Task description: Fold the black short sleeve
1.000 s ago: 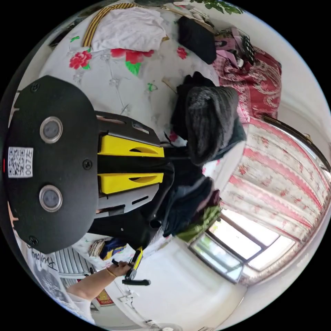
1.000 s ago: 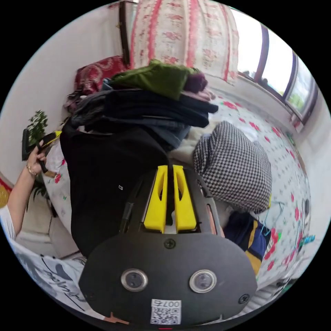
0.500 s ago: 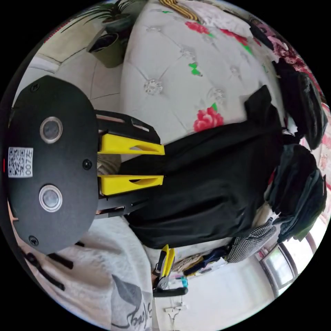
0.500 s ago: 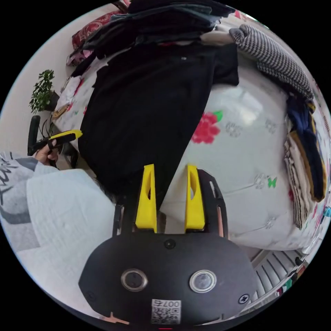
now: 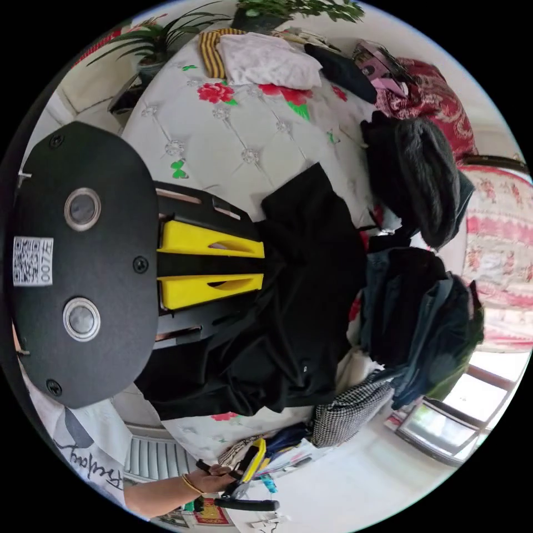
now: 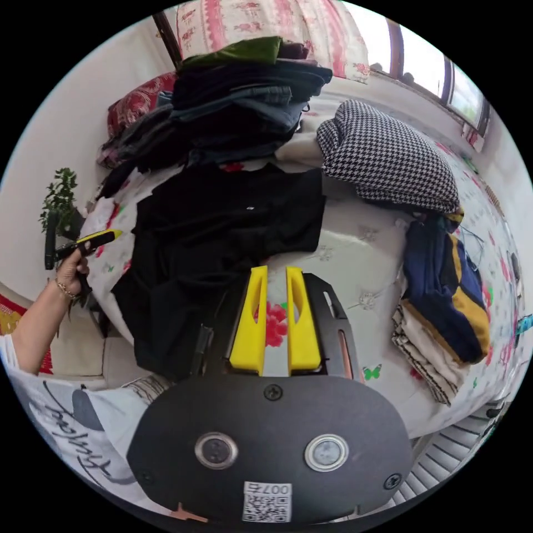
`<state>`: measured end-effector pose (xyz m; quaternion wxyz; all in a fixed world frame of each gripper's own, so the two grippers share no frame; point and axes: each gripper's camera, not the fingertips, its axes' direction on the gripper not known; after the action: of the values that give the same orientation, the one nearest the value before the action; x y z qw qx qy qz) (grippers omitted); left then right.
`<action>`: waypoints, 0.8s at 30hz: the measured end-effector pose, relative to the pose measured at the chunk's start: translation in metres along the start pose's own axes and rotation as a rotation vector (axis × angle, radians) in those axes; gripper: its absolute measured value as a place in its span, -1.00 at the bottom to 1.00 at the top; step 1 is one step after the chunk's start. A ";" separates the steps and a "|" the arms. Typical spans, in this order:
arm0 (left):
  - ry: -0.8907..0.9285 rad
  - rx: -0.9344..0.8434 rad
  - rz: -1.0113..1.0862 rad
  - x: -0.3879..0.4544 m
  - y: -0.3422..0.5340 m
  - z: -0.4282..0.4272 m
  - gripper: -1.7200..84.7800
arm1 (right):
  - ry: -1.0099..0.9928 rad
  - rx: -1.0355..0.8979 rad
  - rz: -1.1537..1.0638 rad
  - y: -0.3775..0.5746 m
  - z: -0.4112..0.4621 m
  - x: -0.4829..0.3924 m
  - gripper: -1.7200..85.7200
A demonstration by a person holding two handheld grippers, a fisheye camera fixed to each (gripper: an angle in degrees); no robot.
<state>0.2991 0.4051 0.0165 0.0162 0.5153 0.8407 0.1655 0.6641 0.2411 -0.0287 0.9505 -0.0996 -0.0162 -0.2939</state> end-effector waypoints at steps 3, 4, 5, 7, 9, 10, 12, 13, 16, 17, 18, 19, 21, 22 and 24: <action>-0.016 0.056 0.003 0.007 0.062 -0.035 -0.81 | -0.141 -0.035 -0.040 0.062 -0.004 -0.003 -0.84; -0.027 0.044 0.018 0.012 0.089 -0.041 -0.81 | -0.155 -0.045 -0.049 0.075 -0.003 -0.006 -0.83; -0.044 0.024 0.040 0.018 0.114 -0.045 -0.81 | -0.168 -0.066 -0.065 0.103 0.000 -0.013 -0.81; -0.056 -0.018 0.083 0.028 0.142 -0.045 -0.80 | -0.176 -0.089 -0.090 0.137 0.004 -0.026 -0.79; -0.069 -0.055 0.124 0.039 0.158 -0.043 -0.79 | -0.170 -0.118 -0.148 0.166 0.009 -0.046 -0.78; -0.068 -0.065 0.159 0.047 0.163 -0.040 -0.78 | -0.167 -0.123 -0.169 0.170 0.011 -0.052 -0.78; -0.080 -0.072 0.204 0.058 0.166 -0.033 -0.77 | -0.131 -0.175 -0.260 0.182 0.023 -0.074 -0.80; -0.097 -0.094 0.218 0.064 0.166 -0.024 -0.78 | -0.121 -0.202 -0.281 0.185 0.028 -0.078 -0.81; -0.104 -0.103 0.192 0.070 0.168 -0.016 -0.89 | 0.028 -0.275 -0.348 0.200 0.052 -0.092 -0.89; -0.107 -0.116 0.177 0.071 0.167 -0.017 -0.95 | 0.074 -0.256 -0.361 0.206 0.050 -0.093 -0.91; -0.104 -0.128 0.172 0.072 0.167 -0.019 -0.96 | 0.065 -0.277 -0.347 0.208 0.049 -0.090 -0.93; -0.091 -0.152 0.160 0.071 0.169 -0.022 -0.97 | 0.058 -0.278 -0.333 0.210 0.047 -0.087 -0.94; -0.080 -0.135 0.140 0.067 0.179 -0.036 -0.98 | 0.032 -0.202 -0.274 0.222 0.027 -0.073 -0.95; -0.081 -0.123 0.107 0.061 0.190 -0.048 -0.98 | 0.023 -0.187 -0.252 0.226 0.021 -0.068 -0.95; -0.064 -0.110 0.037 0.047 0.212 -0.066 -0.98 | -0.008 -0.131 -0.172 0.243 0.002 -0.049 -0.96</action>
<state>0.4462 0.5167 0.1479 0.0685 0.5342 0.8197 0.1950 0.7602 0.4649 -0.0747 0.9131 -0.1610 -0.0095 -0.3744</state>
